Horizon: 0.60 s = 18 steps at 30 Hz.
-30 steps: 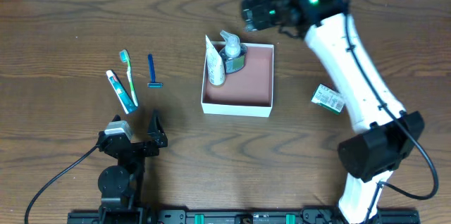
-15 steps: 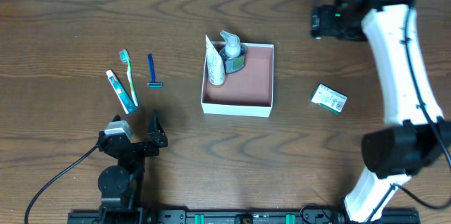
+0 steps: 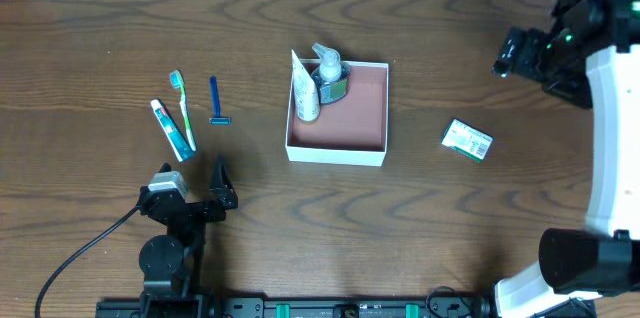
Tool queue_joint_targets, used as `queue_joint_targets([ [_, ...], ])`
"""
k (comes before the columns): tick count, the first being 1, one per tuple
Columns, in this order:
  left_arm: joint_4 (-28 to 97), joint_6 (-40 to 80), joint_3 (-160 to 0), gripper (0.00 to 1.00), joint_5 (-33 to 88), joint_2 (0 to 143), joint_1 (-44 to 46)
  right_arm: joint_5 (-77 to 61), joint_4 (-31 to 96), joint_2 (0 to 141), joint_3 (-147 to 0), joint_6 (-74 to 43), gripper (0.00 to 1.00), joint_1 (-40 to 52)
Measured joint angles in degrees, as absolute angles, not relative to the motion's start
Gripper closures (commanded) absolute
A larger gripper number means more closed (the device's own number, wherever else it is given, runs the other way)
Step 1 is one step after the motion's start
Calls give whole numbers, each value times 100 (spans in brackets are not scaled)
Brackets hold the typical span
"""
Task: Pack container
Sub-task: 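Lower the right gripper onto the Dettol soap bar and grasp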
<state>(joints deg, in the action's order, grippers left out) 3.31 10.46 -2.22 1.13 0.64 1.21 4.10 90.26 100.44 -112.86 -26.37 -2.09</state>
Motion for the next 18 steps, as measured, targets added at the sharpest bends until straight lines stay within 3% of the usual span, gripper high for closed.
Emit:
queue_joint_targets([
  [8, 331, 1046, -222, 2, 113, 64, 121, 113, 7417, 10134, -9240, -3710, 1, -209],
  [18, 331, 1046, -222, 2, 113, 64, 121, -198, 5752, 10154, -7660, -4246, 1, 21],
])
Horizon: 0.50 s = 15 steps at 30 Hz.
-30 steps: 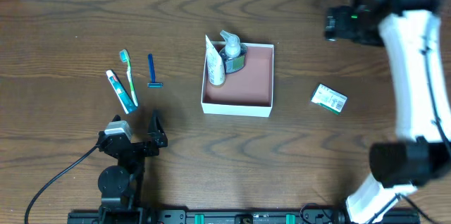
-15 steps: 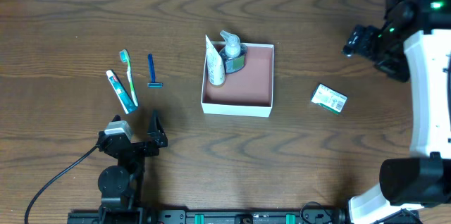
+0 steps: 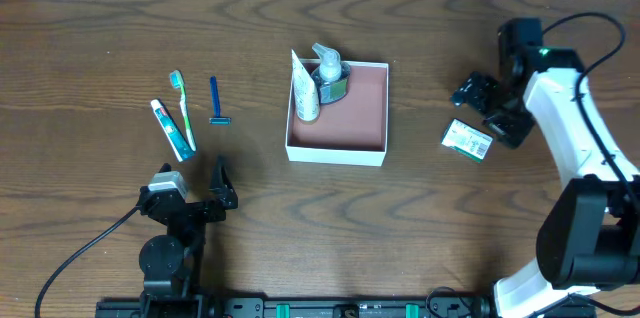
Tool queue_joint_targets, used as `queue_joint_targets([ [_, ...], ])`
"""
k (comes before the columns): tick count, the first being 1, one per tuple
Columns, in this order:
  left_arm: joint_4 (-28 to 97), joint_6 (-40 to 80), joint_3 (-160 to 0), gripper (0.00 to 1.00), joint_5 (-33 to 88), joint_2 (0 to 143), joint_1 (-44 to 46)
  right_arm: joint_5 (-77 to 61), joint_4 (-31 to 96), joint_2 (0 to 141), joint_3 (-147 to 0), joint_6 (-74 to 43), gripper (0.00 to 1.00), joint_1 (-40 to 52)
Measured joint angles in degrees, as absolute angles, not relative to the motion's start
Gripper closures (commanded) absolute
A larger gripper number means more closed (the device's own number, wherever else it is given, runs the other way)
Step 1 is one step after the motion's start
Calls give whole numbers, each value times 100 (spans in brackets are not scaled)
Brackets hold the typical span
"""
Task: Pack container
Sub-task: 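Lower the right gripper onto the Dettol soap bar and grasp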
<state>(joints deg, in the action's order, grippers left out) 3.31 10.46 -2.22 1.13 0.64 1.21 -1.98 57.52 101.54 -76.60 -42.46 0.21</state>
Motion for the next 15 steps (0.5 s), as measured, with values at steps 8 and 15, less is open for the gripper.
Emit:
queue_joint_targets([
  [8, 331, 1046, -222, 2, 113, 64, 121, -287, 4491, 10154, -6751, -4211, 2, 414],
  [15, 331, 1046, -222, 2, 113, 64, 121, -281, 4545, 10154, -6593, -3997, 4, 447],
])
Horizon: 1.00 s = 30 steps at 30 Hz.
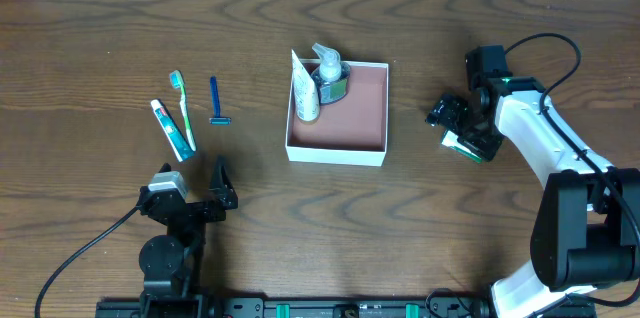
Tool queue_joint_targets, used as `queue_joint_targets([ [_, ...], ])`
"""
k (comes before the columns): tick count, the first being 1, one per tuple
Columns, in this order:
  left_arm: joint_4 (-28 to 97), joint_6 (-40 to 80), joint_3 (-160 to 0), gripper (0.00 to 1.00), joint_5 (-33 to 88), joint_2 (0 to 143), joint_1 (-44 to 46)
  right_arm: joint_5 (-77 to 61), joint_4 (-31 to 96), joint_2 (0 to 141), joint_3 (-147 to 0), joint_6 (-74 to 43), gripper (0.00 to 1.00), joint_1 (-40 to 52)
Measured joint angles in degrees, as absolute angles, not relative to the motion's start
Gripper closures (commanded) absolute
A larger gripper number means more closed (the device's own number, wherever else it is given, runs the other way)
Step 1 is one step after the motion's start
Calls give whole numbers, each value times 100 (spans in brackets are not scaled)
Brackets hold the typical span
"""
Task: Pack container
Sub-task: 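Lower the right gripper onto the Dettol soap bar and grasp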
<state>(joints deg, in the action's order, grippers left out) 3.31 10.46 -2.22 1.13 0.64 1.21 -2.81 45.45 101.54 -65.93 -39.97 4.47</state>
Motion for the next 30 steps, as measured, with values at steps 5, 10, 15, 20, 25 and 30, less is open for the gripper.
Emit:
queue_joint_targets([
  [5, 331, 1046, -222, 2, 113, 64, 121, -255, 4888, 10154, -6611, -3863, 3, 447],
  [10, 331, 1046, -222, 2, 113, 64, 121, 73, 5590, 10154, -6973, -3671, 1, 438],
  [15, 331, 1046, -222, 2, 113, 64, 121, 287, 5509, 10154, -7155, -3352, 1, 368],
  [20, 331, 1046, -222, 2, 113, 64, 121, 440, 5395, 10213, -7155, -3070, 1, 318],
  [25, 331, 1046, -222, 2, 113, 64, 121, 473, 5068, 10497, -7155, -2733, 1, 298],
  [30, 331, 1046, -222, 2, 113, 64, 121, 475, 4919, 10691, -7155, -2563, 1, 285],
])
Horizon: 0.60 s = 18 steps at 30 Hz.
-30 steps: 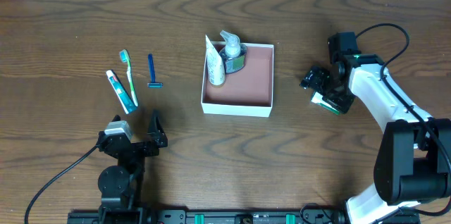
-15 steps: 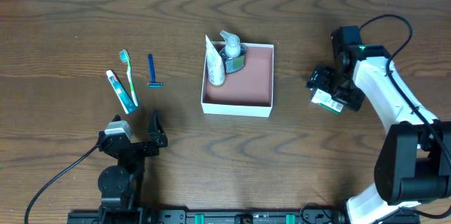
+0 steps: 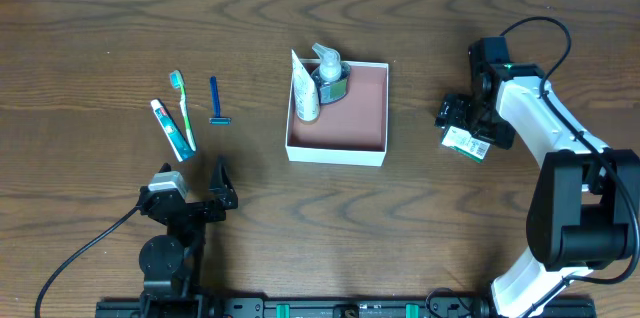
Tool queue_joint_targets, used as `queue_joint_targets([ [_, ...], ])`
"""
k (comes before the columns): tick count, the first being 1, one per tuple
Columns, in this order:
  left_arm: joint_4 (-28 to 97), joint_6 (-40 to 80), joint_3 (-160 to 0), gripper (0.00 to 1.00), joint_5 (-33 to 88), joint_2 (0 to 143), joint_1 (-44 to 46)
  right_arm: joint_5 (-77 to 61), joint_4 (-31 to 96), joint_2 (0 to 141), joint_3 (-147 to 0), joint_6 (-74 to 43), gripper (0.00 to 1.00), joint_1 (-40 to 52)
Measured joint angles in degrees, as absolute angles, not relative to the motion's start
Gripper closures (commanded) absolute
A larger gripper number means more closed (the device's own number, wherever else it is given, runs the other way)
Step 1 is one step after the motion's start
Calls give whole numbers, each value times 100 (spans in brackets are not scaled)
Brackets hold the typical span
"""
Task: Pack container
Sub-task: 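Lower the right gripper onto the Dettol soap bar and grasp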
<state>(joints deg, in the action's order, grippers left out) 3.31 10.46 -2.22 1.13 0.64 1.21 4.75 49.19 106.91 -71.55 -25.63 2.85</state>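
Note:
A white box with a reddish floor (image 3: 350,118) stands mid-table and holds a white tube (image 3: 305,93) and a pump bottle (image 3: 328,70) in its left end. A small green-and-white carton (image 3: 467,141) lies on the table to the right of the box. My right gripper (image 3: 462,126) is low over the carton, dark fingers at its two ends, apparently open. A toothbrush (image 3: 183,108), a toothpaste tube (image 3: 170,130) and a blue razor (image 3: 215,101) lie at the left. Near the front left my left gripper (image 3: 195,180) rests open and holds nothing.
The right arm's white links (image 3: 545,123) reach in from the right edge. A black cable (image 3: 90,248) runs from the left arm's base across the front left of the wooden table (image 3: 420,238).
My right gripper has shifted slightly to the right over the carton, so more of the carton shows. The carton lies where it was. The left arm has not moved.
My right gripper was high at the far right, away from the carton. Then it hung just above and right of the carton, then down over it. Now it stands over it with fingers at its ends. The carton and the other items stayed put.

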Motion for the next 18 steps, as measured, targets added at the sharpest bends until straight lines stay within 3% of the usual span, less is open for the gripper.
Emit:
queue_joint_targets([
  [18, 331, 1046, -222, 2, 113, 64, 121, 322, 4661, 11273, -7190, -2488, 1, 285],
])
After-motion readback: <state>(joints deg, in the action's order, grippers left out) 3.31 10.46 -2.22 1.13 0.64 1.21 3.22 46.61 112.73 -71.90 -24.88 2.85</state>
